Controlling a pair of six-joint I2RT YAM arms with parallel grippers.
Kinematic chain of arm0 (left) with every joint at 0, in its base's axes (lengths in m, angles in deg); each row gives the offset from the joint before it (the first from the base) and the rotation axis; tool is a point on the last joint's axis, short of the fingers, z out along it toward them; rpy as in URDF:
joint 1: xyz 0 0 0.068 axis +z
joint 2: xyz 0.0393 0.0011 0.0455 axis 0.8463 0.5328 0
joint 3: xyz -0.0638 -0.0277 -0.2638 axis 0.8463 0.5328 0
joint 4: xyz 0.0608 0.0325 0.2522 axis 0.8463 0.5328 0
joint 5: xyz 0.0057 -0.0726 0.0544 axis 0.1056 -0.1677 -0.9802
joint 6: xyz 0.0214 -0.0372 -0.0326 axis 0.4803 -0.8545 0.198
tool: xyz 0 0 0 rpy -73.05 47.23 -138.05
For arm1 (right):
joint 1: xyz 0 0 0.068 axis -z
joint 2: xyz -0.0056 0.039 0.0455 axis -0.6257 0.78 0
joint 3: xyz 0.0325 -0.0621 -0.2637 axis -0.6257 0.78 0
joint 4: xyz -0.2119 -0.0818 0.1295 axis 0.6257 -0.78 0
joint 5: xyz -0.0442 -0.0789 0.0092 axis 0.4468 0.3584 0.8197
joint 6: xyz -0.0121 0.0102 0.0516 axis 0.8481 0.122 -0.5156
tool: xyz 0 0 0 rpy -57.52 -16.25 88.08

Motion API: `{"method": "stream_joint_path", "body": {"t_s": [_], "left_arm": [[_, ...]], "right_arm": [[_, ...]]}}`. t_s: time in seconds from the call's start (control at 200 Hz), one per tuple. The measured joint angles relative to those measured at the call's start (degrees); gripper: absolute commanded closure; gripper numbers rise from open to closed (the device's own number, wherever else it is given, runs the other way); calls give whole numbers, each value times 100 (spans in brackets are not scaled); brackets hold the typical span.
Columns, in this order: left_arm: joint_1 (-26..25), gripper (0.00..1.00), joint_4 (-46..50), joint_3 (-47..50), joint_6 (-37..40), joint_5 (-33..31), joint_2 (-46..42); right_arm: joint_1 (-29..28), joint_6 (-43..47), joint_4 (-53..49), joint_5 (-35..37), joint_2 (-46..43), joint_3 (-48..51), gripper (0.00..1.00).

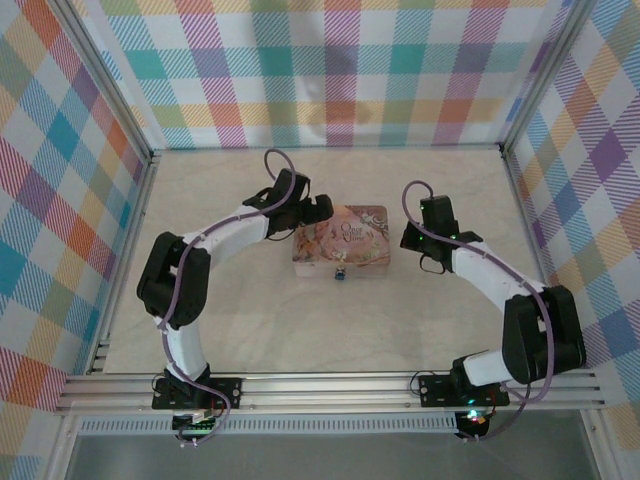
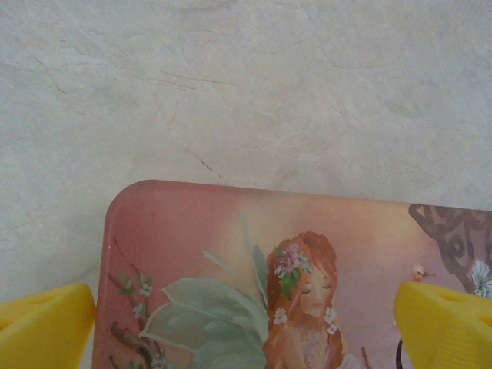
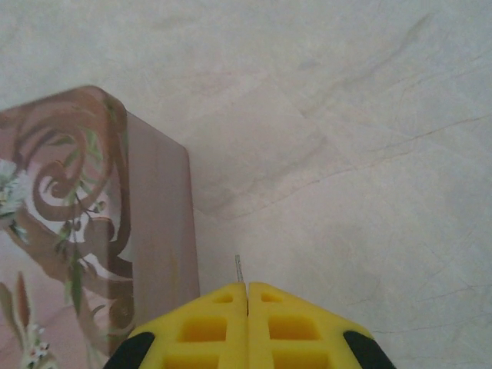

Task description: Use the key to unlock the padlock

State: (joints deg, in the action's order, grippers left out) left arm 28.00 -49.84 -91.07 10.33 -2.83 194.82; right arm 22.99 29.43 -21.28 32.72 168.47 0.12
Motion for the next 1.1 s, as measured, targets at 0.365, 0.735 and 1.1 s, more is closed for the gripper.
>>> {"method": "stream_joint_path", "body": {"t_s": [0.365,0.735,1.1], "left_arm": [[0,2,-50,-437,9,260,380],[33,0,-42,-157,11,247,48],[-111,8,-225,1683,-105,208,-2332]], "right_arm": [[-275,-28,44,-313,168,44,100],[-317,-66,52,-483,50,219,100],[-450,-197,101,-621,-63,343,100]]}}
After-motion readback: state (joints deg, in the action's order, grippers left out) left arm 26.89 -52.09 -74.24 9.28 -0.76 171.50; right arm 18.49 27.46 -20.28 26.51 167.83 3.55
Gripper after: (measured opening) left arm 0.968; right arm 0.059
